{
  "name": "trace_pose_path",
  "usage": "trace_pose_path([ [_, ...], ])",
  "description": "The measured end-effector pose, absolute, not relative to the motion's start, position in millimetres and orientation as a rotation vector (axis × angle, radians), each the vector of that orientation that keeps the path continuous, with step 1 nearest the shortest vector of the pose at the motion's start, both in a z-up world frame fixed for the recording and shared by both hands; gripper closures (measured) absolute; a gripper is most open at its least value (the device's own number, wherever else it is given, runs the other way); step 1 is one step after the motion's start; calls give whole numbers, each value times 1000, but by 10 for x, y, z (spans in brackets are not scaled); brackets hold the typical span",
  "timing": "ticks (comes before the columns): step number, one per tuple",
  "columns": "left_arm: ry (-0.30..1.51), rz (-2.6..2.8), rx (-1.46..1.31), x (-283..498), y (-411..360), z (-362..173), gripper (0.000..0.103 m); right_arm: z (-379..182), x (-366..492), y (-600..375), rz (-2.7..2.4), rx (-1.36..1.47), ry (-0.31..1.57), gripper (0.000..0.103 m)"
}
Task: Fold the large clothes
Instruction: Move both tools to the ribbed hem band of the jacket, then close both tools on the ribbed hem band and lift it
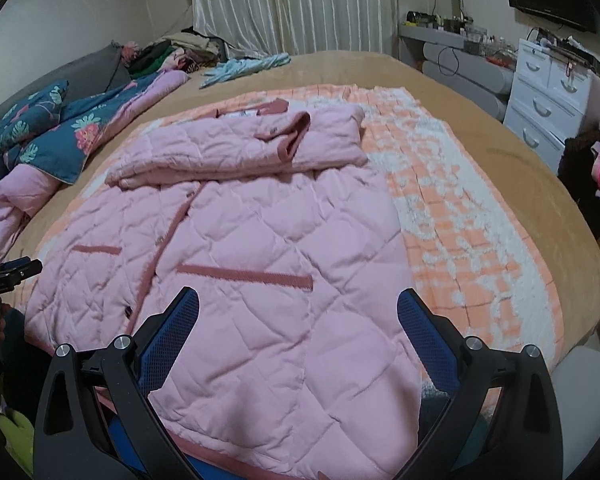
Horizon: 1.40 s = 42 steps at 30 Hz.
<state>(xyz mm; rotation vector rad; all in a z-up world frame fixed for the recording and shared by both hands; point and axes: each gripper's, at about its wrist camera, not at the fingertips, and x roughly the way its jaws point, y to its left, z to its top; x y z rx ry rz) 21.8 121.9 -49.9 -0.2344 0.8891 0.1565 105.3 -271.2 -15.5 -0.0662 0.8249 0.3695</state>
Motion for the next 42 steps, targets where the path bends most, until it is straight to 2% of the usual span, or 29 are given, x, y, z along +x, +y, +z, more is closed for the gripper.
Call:
trace_pose_path([
  [17, 985, 239, -247, -10, 1563, -886, 8, -517, 1075, -2881, 346, -112, 936, 4],
  [31, 1062, 199, -304, 1, 1602, -1154, 8, -717, 992, -2927, 341, -220, 1012, 4],
  [42, 1071, 116, -295, -65, 1418, -1158, 9, -824, 974, -2993, 334, -240, 1106, 4],
])
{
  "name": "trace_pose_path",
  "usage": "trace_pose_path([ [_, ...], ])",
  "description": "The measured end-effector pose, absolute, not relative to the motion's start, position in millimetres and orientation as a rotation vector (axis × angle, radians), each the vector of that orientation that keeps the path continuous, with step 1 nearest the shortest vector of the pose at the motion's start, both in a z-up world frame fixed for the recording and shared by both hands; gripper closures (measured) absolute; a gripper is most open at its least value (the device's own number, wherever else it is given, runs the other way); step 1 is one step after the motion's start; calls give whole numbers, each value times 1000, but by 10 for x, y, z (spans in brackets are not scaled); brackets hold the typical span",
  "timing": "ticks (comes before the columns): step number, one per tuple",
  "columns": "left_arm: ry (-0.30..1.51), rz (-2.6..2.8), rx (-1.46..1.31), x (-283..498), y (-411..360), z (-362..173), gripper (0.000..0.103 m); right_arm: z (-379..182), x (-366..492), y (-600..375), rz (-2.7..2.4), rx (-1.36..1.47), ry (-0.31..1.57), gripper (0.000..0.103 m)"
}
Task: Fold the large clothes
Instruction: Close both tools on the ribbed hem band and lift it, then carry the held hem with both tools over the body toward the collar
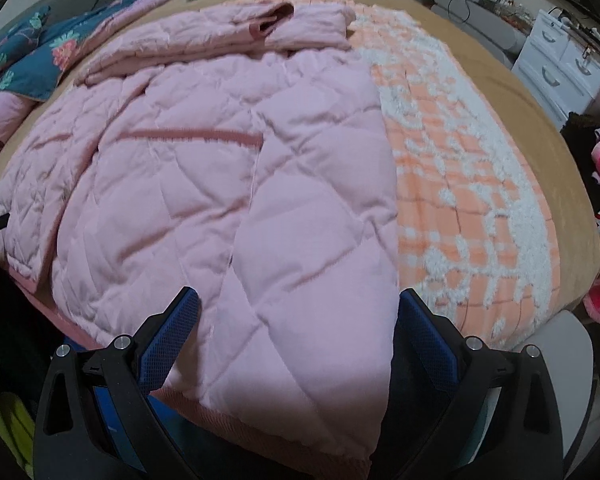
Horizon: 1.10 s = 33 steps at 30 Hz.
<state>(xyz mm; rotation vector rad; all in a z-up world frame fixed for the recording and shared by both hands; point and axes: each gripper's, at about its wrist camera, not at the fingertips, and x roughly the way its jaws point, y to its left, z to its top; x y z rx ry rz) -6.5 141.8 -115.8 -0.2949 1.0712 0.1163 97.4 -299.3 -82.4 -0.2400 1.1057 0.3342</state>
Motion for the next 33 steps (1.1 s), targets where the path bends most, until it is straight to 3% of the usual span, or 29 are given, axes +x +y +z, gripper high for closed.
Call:
trace_pose_path([
  [7, 1070, 102, -282, -117, 1316, -1159, 9, -822, 820, -2975, 396, -264, 1097, 9],
  [9, 1067, 99, -289, -126, 1321, -1164, 9, -826, 779, -2993, 414, -252, 1086, 19],
  [11, 1068, 99, -293, -123, 1327, -1165, 9, -776, 741, -3022, 417, -233, 1052, 59],
  [14, 1059, 100, -295, -131, 1311, -1139, 9, -560, 666, -3078, 486, -140, 957, 75],
  [17, 1049, 92, -301, -151, 1308, -1110, 11, -295, 662, -3065, 535, -75, 858, 79],
  [19, 1038, 94, -301, -167, 1312, -1089, 27, -134, 707, -3052, 574, -30, 804, 79],
  [21, 1025, 110, -292, -190, 1311, -1036, 56, -10, 780, -3045, 596, 4, 769, 80],
  [24, 994, 116, -238, -218, 1248, -909, 85, 145, 917, -3048, 614, 46, 732, 81],
  [27, 943, 108, -176, -229, 1164, -737, 93, 246, 1010, -3028, 631, 71, 702, 81],
  [33, 837, 96, -153, -77, 1183, -351, 95, 321, 1161, -3085, 631, 147, 671, 81],
])
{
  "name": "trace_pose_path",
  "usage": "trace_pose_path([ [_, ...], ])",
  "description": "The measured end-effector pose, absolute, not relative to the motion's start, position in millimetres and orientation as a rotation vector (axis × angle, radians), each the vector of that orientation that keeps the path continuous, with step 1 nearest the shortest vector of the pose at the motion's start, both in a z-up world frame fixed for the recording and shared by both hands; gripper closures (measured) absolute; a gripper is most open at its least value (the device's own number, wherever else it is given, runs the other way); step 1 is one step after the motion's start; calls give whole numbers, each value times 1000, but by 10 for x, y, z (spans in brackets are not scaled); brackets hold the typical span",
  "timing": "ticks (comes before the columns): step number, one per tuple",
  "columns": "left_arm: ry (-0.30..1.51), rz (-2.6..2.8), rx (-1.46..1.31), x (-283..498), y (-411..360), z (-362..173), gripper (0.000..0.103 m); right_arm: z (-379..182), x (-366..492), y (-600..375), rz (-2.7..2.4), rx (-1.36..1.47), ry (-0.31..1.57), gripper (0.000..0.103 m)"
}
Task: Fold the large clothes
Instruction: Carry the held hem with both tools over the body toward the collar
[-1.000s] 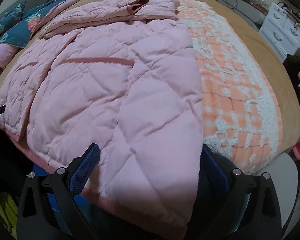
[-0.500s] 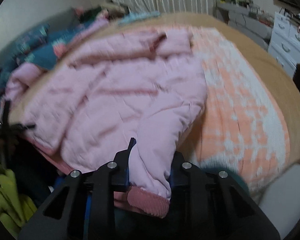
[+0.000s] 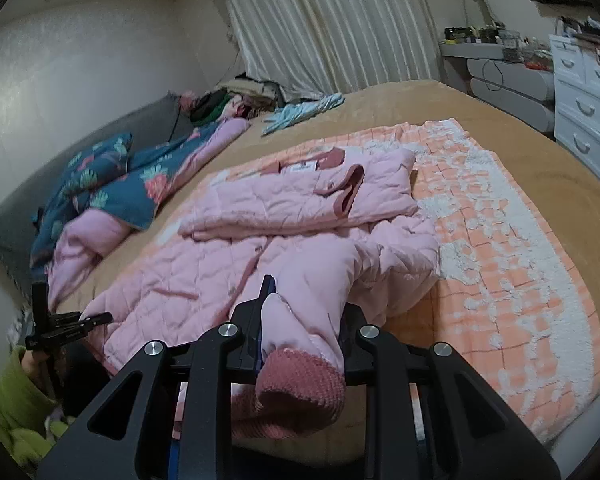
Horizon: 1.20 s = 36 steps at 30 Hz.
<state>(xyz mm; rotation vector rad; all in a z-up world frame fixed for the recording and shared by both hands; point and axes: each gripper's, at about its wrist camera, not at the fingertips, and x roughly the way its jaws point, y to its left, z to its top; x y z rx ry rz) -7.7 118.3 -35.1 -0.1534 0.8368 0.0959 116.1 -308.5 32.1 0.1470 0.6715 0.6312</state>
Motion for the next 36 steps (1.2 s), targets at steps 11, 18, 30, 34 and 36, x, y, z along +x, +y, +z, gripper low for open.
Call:
trace_pose_path([
  [11, 705, 77, -197, 272, 1280, 169, 95, 435, 1274, -3196, 579, 215, 646, 81],
  [18, 641, 80, -253, 397, 1365, 371, 95, 572, 1310, -3243, 551, 226, 628, 81],
  [30, 569, 109, -292, 481, 1456, 642, 95, 746, 1486, -3228, 533, 248, 616, 81],
  [34, 561, 118, -294, 532, 1482, 708, 95, 806, 1564, -3226, 531, 253, 610, 81],
  [36, 556, 120, -296, 560, 1490, 738, 95, 840, 1609, -3206, 528, 252, 607, 81],
])
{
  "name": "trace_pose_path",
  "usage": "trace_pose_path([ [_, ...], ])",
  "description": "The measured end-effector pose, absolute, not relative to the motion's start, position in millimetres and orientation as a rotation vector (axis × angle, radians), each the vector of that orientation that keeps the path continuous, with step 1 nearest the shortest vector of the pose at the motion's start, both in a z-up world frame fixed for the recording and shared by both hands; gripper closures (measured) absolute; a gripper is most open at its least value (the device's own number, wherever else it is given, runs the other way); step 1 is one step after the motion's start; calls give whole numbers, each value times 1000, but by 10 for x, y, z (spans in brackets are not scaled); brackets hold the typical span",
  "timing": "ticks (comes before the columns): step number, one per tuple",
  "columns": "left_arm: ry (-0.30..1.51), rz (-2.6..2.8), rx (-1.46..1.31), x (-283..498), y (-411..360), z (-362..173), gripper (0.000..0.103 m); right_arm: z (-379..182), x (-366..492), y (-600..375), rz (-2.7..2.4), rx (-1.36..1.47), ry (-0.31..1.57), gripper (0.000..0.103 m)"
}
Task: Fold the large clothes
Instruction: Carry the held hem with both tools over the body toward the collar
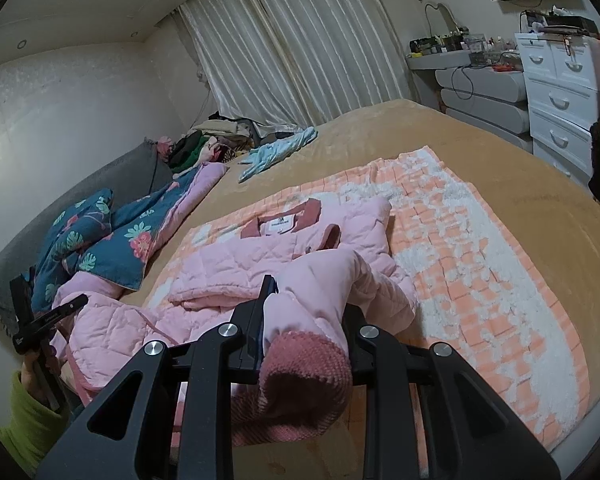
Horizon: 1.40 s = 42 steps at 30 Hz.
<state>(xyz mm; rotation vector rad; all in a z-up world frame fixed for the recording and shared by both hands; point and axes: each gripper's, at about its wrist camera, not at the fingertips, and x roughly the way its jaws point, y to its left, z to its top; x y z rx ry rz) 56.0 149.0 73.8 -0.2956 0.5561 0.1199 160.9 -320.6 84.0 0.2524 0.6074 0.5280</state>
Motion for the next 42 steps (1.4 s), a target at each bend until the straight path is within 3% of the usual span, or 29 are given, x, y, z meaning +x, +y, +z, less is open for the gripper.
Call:
trace_pose_path([
  [42, 529, 269, -240, 1509, 1806, 781, 94, 902, 2722, -3122, 457, 375, 655, 79],
])
